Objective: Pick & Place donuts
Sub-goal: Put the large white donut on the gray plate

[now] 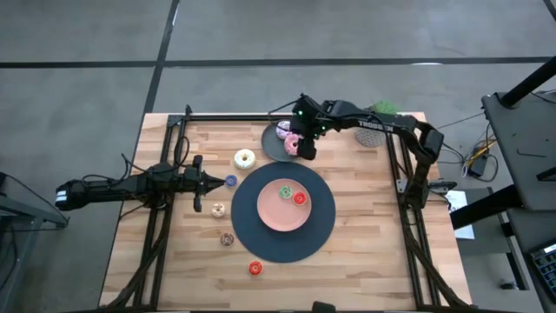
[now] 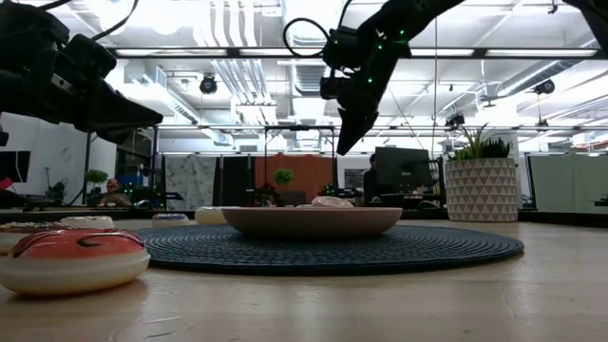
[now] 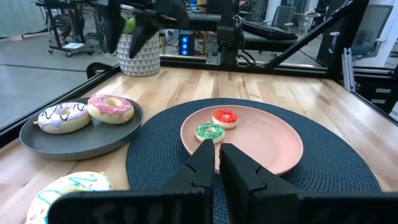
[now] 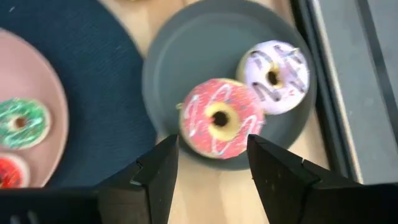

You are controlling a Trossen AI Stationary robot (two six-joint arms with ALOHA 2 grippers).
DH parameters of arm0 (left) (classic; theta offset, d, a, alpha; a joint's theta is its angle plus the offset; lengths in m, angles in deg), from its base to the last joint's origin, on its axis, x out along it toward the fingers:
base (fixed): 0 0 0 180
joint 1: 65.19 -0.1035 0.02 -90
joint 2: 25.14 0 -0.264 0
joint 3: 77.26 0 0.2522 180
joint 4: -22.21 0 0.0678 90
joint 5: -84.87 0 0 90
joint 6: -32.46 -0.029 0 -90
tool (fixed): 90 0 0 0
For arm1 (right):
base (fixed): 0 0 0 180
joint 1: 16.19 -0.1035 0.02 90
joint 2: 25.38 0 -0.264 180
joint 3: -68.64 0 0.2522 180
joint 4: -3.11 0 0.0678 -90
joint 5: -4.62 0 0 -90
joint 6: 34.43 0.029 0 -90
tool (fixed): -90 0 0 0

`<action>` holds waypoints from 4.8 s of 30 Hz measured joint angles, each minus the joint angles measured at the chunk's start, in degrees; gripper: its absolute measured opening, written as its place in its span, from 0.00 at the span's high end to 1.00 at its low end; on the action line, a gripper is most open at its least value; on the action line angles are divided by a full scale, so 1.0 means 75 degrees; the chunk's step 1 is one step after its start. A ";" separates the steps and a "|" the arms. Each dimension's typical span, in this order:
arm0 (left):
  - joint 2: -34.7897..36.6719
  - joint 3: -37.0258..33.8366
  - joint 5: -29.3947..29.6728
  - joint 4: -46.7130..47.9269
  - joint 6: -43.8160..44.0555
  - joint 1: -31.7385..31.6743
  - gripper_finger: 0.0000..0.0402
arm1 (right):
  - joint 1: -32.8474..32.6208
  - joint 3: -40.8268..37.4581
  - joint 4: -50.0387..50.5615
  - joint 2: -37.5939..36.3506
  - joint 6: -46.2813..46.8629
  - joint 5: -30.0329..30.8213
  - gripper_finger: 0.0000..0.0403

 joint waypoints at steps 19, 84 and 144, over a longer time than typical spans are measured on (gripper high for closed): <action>-0.0003 -0.0003 0.0000 0.0001 0.0000 -0.0003 1.00 | -0.1603 -0.2459 -0.1270 -0.1573 0.0750 -0.0013 0.54; -0.0001 -0.0001 0.0002 0.0003 -0.0002 -0.0003 1.00 | -0.3245 -0.9202 -0.4868 -1.0009 0.1668 0.0007 0.76; 0.0000 0.0000 0.0000 0.0003 -0.0003 -0.0003 1.00 | -0.3240 -1.1219 -0.5075 -1.4086 0.1866 0.0004 0.98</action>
